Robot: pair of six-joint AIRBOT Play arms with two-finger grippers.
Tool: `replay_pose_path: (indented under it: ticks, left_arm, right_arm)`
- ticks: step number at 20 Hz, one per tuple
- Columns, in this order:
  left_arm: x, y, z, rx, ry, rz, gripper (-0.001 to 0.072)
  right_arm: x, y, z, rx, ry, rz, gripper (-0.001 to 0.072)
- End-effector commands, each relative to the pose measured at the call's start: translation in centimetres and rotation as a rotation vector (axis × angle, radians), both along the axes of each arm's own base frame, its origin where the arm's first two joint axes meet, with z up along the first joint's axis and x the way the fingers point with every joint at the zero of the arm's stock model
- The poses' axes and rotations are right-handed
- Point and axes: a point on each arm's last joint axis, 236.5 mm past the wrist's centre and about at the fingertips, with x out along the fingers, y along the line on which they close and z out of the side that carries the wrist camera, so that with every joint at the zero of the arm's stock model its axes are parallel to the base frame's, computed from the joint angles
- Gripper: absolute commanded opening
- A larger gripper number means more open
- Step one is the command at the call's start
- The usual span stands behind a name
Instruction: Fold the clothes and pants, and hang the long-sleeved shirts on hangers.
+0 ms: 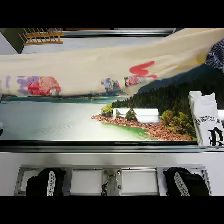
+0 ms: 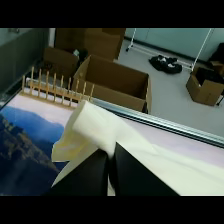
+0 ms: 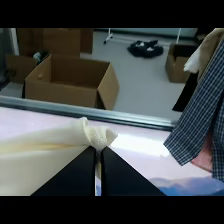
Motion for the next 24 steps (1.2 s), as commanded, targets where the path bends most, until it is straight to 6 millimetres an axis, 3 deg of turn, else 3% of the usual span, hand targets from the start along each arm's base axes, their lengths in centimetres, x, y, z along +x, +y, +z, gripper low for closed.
replay_pose_path:
  ticks: [1, 3, 5, 7, 11, 14, 16, 18, 19, 20, 21, 22, 24]
  left_arm:
    - [-3.6, -1.2, 0.8, 0.001, -0.045, 0.014, 0.0007]
    - [-2.8, -1.1, -1.4, -0.036, 0.049, 0.005, 0.0007]
    - [-0.3, -0.6, -6.0, -0.112, 0.253, -0.014, 0.0007]
    - [3.3, -0.6, -11.8, -0.21, 0.467, -0.072, 0.0007]
    - [10.9, 0.2, -25.8, -0.422, 0.809, -0.15, 0.0006]
    - [17.4, 1.2, -33.4, -0.513, 0.922, -0.161, 0.0007]
    - [22.2, -0.2, -35.7, -0.427, 0.953, -0.246, 0.0007]
    - [26.6, -1.6, -36.3, -0.38, 0.951, -0.291, 0.001]
    - [28.4, -2.1, -36.1, -0.378, 0.94, -0.301, 0.0153]
    - [30.0, -2.3, -35.5, -0.37, 0.92, -0.31, 0.0517]
    - [31.0, -2.1, -34.7, -0.375, 0.9, -0.304, 0.0632]
    - [31.5, -1.5, -33.8, -0.385, 0.879, -0.292, 0.0621]
    - [30.9, 0.2, -32.8, -0.397, 0.87, -0.261, 0.0621]
  right_arm:
    - [-3.6, -0.8, 2.2, 0.037, -0.068, -0.059, 0.001]
    - [-3.3, -0.6, 0.4, 0.067, 0.016, -0.047, 0.001]
    - [-1.5, -0.1, -4.2, 0.127, 0.214, -0.023, 0.001]
    - [1.1, -0.1, -10.1, 0.182, 0.46, -0.01, 0.001]
    - [6.5, -0.5, -23.6, 0.228, 0.96, 0.011, 0.001]
    - [12.1, -0.9, -31.9, 0.211, 1.11, -0.014, 0.001]
    - [16.1, -0.9, -34.7, 0.213, 1.069, -0.025, 0.0011]
    - [19.5, -1.5, -35.0, 0.246, 0.969, -0.053, 0.0018]
    - [20.6, -1.9, -34.5, 0.258, 0.918, -0.066, 0.0025]
    - [21.2, -2.5, -33.9, 0.268, 0.884, -0.079, 0.0064]
    - [21.3, -3.1, -33.5, 0.271, 0.869, -0.091, 0.0264]
    - [21.1, -3.8, -33.0, 0.277, 0.862, -0.103, 0.0478]
    - [19.9, -5.1, -31.7, 0.283, 0.854, -0.123, 0.0508]
